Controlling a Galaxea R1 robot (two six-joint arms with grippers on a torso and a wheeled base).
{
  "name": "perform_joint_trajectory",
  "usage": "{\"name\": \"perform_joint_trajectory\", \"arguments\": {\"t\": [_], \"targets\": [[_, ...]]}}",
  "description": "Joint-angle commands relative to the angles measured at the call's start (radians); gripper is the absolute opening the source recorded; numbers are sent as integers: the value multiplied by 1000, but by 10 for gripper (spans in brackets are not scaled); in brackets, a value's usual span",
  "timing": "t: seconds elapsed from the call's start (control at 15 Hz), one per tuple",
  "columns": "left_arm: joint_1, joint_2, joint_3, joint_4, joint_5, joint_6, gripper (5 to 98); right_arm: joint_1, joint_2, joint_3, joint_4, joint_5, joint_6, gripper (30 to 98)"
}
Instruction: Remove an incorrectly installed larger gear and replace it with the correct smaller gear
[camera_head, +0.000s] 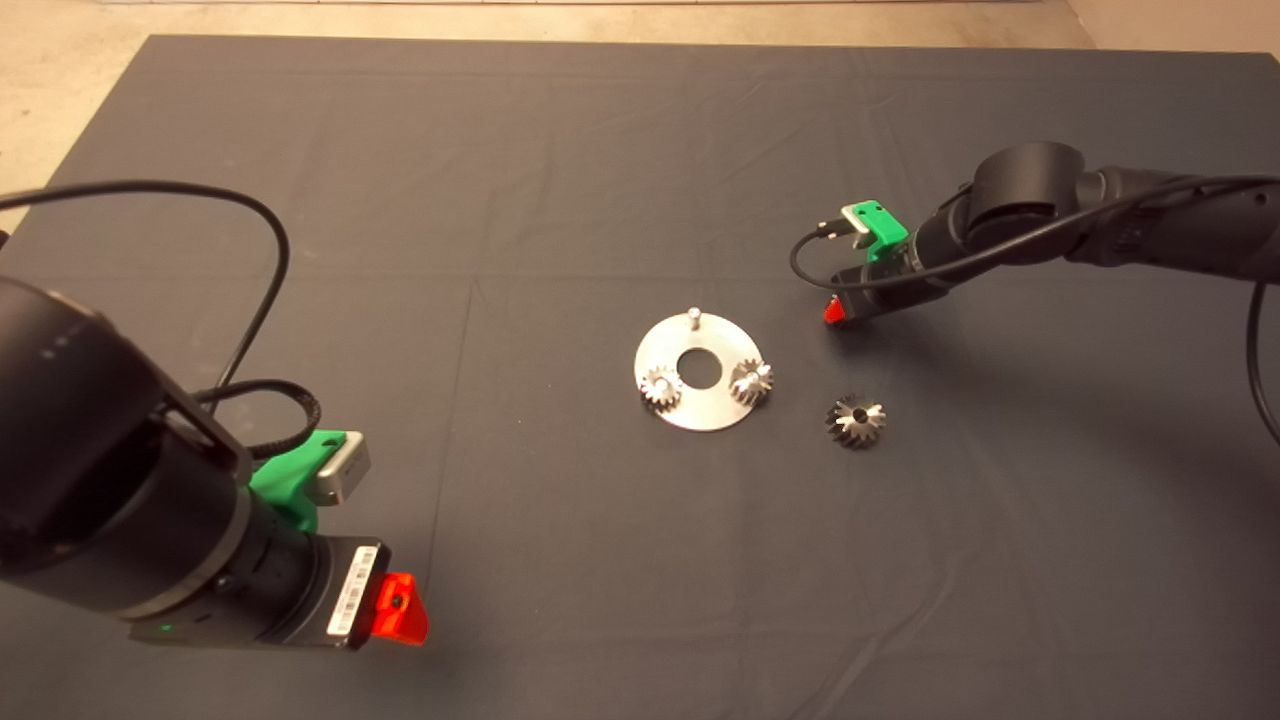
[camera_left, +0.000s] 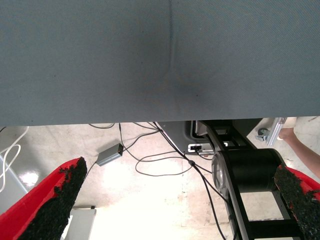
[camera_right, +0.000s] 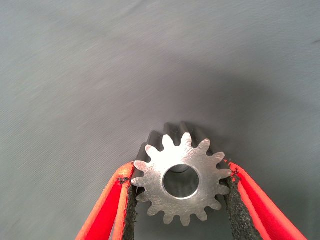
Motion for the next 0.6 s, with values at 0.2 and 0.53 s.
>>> {"name": "perform_joint_trajectory", "arguments": {"t": [0.2, 0.53], "targets": [[-8, 0, 14, -12, 53, -8, 976, 85, 67, 22, 6, -43, 8, 395], [-8, 0, 13, -12, 53, -8, 976, 114, 148, 13, 26, -104, 11, 395]]}}
